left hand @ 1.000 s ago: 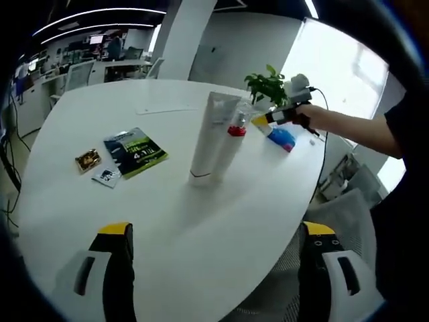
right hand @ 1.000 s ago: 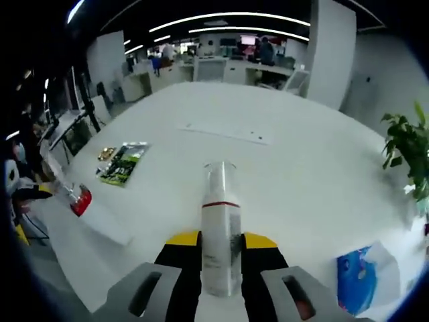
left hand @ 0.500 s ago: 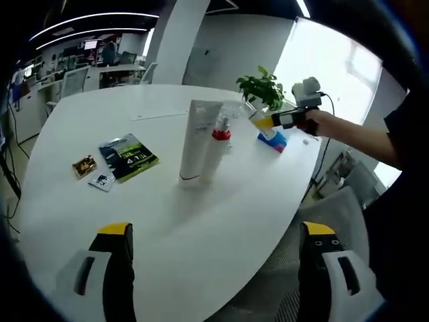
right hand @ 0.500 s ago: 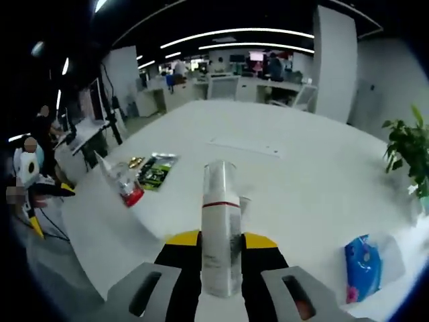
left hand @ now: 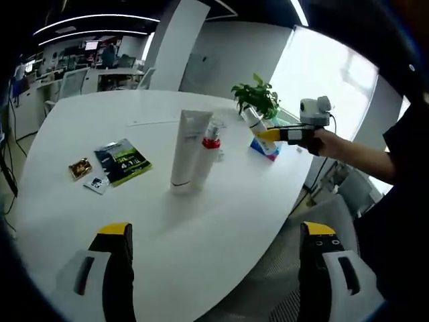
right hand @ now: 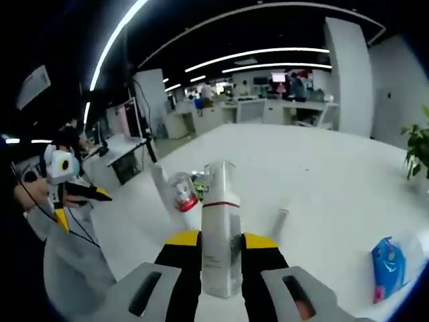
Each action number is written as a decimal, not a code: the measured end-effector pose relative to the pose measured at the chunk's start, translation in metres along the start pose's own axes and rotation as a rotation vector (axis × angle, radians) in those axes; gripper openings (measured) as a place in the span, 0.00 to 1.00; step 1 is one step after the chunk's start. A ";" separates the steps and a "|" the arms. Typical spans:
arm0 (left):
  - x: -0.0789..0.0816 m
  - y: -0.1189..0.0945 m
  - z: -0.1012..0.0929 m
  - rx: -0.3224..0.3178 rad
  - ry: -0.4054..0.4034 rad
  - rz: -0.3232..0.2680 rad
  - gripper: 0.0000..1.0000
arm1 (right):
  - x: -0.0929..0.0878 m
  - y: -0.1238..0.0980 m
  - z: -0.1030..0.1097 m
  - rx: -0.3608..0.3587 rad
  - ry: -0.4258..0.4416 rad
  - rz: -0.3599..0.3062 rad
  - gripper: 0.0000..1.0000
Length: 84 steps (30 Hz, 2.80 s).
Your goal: Arrange the skincare products in the storage area until every visible bottle or jar stands upright without overlapping.
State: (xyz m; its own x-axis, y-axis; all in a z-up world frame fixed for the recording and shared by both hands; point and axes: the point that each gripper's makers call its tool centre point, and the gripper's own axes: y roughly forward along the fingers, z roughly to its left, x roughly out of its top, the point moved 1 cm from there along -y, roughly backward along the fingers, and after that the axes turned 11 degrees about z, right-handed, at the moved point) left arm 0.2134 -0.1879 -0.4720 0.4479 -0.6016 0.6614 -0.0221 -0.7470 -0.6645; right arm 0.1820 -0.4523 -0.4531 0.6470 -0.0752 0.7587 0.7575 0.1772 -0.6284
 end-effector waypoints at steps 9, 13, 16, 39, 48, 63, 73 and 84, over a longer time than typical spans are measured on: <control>0.017 -0.007 -0.014 -0.043 -0.019 -0.059 0.96 | 0.019 -0.010 0.058 0.243 -0.012 -0.121 0.14; 0.020 -0.008 -0.019 -0.046 -0.005 -0.059 0.96 | 0.028 -0.017 0.087 0.373 0.014 -0.180 0.14; 0.023 -0.009 -0.022 -0.060 -0.006 -0.071 0.96 | 0.031 -0.021 0.102 0.452 0.036 -0.198 0.14; 0.082 -0.041 -0.097 -0.406 0.035 -0.286 0.60 | 0.023 -0.050 0.209 1.002 0.121 -0.217 0.14; 0.097 -0.054 -0.121 -0.486 0.070 -0.365 0.38 | 0.021 -0.063 0.234 1.136 0.082 -0.189 0.14; 0.105 -0.065 -0.148 -0.599 0.159 -0.393 0.19 | 0.031 -0.081 0.249 1.299 0.108 -0.201 0.14; 0.117 -0.062 -0.123 -0.427 0.145 -0.398 0.17 | 0.044 -0.055 0.230 0.895 -0.103 -0.237 0.23; 0.143 -0.057 -0.096 -0.048 0.124 -0.385 0.18 | 0.064 -0.039 0.198 0.221 -0.450 -0.199 0.37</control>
State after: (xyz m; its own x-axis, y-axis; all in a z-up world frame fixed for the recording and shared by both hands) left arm 0.1929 -0.2580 -0.3060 0.3206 -0.3029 0.8975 0.0831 -0.9349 -0.3452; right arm 0.1763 -0.2695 -0.3459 0.3548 0.2905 0.8886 0.7939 0.4084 -0.4505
